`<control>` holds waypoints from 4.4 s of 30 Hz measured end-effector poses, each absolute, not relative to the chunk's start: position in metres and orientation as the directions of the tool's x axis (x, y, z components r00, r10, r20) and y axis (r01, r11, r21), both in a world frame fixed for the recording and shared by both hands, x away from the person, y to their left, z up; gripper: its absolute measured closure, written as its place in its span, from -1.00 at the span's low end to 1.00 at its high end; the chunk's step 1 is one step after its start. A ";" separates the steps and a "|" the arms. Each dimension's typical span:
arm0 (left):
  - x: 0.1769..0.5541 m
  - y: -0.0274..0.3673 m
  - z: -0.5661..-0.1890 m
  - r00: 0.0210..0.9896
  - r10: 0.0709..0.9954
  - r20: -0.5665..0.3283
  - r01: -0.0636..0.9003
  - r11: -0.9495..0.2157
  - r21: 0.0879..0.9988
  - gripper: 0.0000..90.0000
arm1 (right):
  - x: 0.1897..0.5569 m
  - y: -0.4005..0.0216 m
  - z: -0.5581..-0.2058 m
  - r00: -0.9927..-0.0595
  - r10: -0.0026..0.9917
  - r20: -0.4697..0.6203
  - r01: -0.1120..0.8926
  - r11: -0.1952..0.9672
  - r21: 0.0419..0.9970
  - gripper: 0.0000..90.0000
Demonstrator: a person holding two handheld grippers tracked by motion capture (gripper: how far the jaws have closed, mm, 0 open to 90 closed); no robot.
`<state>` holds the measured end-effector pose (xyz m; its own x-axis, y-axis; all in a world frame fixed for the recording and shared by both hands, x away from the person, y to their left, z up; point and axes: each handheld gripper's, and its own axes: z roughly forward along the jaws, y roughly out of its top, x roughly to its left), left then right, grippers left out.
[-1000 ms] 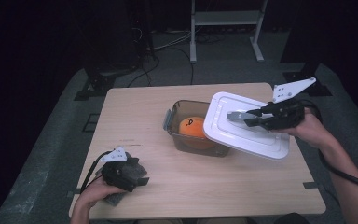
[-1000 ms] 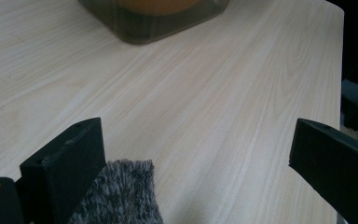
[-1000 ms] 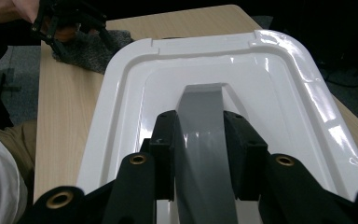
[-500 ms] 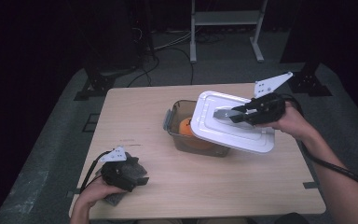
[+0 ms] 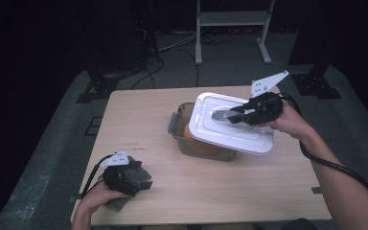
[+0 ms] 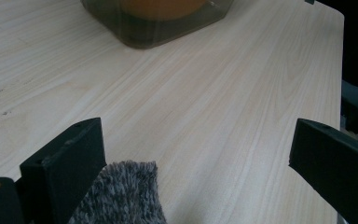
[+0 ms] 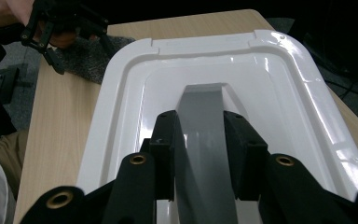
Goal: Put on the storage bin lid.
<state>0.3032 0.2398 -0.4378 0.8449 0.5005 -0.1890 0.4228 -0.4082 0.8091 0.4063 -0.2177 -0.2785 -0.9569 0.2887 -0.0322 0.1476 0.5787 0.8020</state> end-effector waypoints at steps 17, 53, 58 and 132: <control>0.304 0.241 -0.438 0.846 0.498 -0.192 0.423 -0.405 0.811 -0.94 | 0.422 -0.195 -0.287 -0.966 0.259 -0.018 0.144 0.593 0.793 0.46; 0.302 0.240 -0.438 0.847 0.494 -0.195 0.423 -0.404 0.811 -0.94 | 0.457 -0.162 -0.316 -0.972 0.232 0.030 0.171 0.617 0.768 0.46; 0.302 0.239 -0.439 0.847 0.493 -0.200 0.426 -0.403 0.810 -0.94 | 0.461 -0.160 -0.322 -0.972 0.232 0.043 0.182 0.617 0.765 0.46; 0.301 0.239 -0.440 0.848 0.491 -0.198 0.425 -0.411 0.807 -0.94 | 0.461 -0.177 -0.333 -0.961 0.270 0.060 0.212 0.582 0.785 0.06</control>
<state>0.3009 0.2392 -0.4395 0.8485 0.4909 -0.1976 0.4254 -0.4105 0.8065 0.4606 -0.1771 -0.3327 -0.9610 0.2700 0.0600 0.2124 0.5817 0.7852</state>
